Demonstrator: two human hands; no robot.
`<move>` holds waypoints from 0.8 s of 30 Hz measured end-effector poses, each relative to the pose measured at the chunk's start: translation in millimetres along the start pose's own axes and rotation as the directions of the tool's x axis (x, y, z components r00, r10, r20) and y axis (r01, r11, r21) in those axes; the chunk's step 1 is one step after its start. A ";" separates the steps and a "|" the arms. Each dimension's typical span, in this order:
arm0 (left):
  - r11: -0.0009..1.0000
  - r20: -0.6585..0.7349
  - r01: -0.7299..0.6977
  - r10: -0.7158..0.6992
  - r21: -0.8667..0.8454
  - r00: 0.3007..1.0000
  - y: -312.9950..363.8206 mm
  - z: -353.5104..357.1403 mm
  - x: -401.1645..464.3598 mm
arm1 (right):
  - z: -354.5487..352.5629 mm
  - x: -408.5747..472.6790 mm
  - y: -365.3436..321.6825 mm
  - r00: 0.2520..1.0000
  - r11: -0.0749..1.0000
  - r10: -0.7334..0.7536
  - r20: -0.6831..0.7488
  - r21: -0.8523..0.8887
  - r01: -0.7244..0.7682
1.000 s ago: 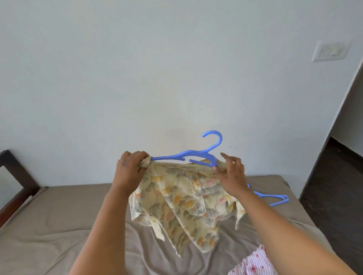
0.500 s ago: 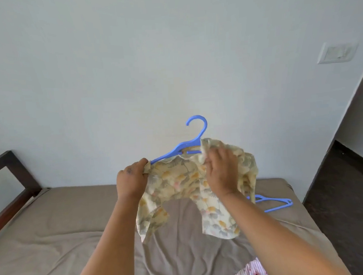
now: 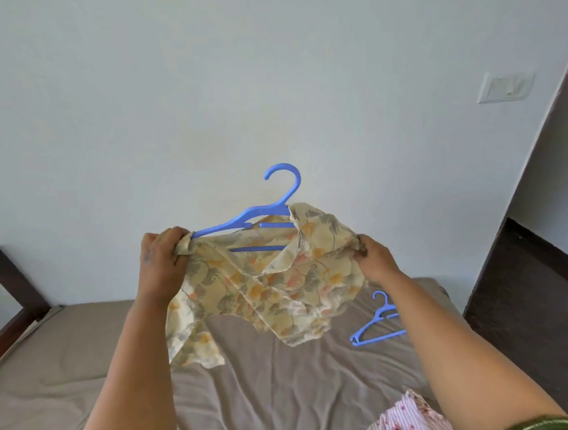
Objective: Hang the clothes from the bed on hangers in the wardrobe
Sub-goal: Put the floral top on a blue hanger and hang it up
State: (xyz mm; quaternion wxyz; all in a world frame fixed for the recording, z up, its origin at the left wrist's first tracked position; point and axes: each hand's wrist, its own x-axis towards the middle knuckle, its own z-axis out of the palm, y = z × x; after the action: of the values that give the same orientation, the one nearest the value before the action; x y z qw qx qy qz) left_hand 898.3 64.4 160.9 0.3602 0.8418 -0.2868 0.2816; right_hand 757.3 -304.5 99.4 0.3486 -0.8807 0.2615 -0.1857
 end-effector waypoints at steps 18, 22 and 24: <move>0.986 -0.159 0.134 -0.116 0.104 0.980 -12.3 -14.5 -15.2 | 35.9 -33.7 6.6 0.932 0.815 0.177 -0.315 0.578 0.041; 0.994 -0.197 0.073 -0.055 0.084 0.979 -9.3 -25.9 -8.6 | 11.0 -10.6 -14.5 0.969 0.682 0.093 0.229 0.694 -0.229; 0.995 -0.201 0.053 -0.036 0.084 0.979 -10.6 -31.8 -6.0 | -2.3 -7.3 -14.0 0.840 0.587 0.042 0.541 0.667 -0.459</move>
State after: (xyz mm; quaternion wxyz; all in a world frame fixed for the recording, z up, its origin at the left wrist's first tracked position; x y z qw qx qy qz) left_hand 893.0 96.6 170.6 0.3553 0.8309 -0.2175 0.3688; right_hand 755.0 -292.7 109.9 0.7682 -0.6118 0.1886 -0.0077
